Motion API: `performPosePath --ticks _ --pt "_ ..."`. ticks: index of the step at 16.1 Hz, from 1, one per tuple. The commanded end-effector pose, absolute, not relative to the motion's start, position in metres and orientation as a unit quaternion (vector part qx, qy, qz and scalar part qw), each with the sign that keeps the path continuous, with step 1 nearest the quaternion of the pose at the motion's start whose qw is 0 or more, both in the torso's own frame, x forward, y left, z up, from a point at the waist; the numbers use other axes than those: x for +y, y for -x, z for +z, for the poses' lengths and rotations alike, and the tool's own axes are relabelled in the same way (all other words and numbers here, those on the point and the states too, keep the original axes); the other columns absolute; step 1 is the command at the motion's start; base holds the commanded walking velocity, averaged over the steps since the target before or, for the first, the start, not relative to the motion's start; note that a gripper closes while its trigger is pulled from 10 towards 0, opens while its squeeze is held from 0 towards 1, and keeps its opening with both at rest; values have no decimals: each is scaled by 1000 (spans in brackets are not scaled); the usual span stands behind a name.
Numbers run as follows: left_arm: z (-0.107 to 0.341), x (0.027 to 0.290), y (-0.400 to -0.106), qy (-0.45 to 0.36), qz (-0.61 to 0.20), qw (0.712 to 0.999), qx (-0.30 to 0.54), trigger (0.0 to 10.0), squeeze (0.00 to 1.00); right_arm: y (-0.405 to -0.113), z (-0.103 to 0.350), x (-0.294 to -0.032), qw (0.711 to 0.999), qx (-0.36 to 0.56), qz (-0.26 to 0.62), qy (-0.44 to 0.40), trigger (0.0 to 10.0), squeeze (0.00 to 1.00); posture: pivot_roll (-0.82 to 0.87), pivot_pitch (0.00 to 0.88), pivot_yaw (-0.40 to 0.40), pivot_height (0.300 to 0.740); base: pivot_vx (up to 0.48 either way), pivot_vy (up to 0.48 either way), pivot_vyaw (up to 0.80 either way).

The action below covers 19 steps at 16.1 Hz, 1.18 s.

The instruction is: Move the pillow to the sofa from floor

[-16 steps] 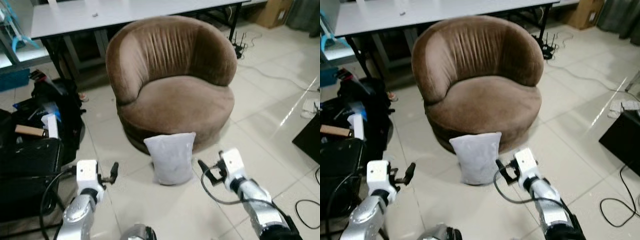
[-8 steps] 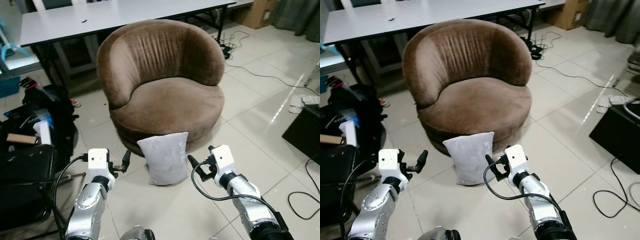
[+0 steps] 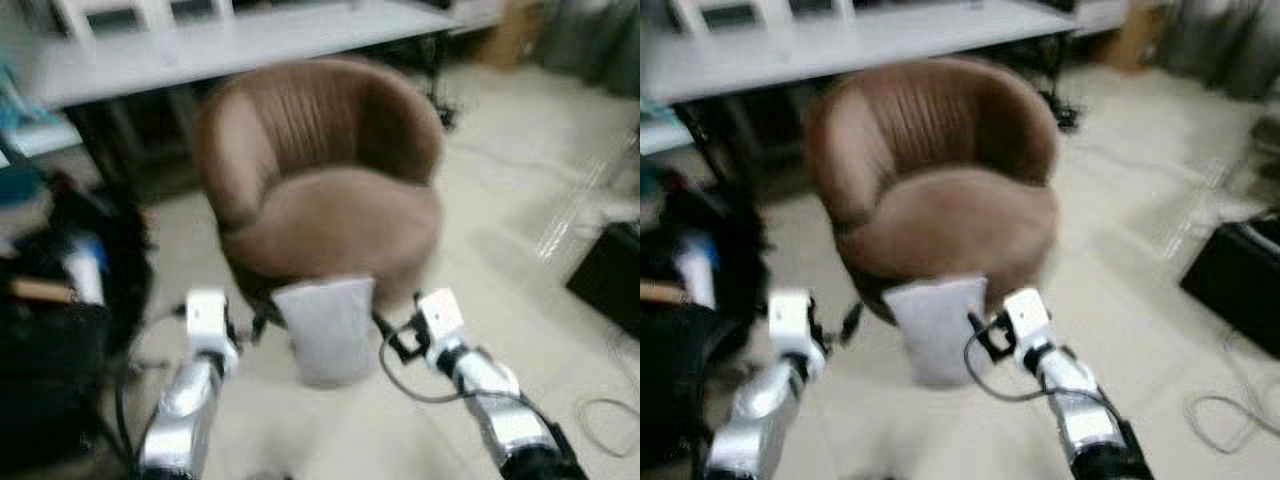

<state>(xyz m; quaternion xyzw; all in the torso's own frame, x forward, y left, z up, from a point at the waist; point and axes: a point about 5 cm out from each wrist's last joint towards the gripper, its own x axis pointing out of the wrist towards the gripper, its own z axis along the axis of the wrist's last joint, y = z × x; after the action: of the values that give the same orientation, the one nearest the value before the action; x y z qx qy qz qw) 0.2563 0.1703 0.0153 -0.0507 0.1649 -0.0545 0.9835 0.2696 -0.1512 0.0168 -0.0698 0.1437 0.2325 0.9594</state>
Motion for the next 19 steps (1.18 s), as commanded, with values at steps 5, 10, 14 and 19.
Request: performPosePath --ticks 5,10,14,19 --pt "21 174 -265 32 -48 985 163 10000 0 -271 18 -145 956 146 242 72 10000 0 -134 0 72 709 461 0 0" --pt "21 170 -265 -8 -73 984 161 10000 0 -271 16 -142 954 153 249 74 10000 0 -137 0 75 709 93 0 0" --pt "21 168 -265 5 -70 984 163 10000 0 -269 15 -142 952 155 252 75 10000 0 -138 0 75 709 316 0 0" --pt "21 168 -266 3 -67 984 167 10000 0 -270 15 -142 951 156 256 77 10000 0 -138 0 73 709 480 0 0"
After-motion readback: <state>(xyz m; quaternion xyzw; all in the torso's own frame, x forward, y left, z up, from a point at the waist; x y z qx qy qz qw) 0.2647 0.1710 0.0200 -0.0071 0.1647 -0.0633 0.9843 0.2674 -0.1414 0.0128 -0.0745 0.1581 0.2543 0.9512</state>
